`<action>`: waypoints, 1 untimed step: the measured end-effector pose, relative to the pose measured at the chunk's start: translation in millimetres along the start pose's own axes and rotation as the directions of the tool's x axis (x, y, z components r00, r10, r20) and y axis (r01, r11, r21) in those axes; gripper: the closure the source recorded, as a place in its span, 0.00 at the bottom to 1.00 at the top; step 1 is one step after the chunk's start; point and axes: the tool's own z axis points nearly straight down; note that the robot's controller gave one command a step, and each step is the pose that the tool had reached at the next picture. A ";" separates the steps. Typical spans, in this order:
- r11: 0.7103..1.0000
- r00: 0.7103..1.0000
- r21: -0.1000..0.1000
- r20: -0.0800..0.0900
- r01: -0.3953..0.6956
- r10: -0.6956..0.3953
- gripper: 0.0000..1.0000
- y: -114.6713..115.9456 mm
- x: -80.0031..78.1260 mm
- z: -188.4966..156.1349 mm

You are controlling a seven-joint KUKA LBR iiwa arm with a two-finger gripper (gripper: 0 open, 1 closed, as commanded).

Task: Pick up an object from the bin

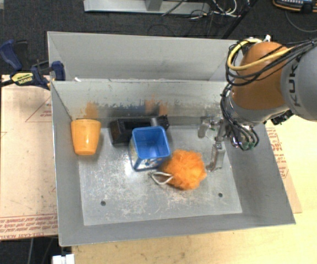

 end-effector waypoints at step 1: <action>1.000 1.000 0.000 0.003 0.000 0.000 0.00 0.1 -0.5 -2.9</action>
Offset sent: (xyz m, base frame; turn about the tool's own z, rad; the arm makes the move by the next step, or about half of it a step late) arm -0.0157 -0.0133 -0.0019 -0.0270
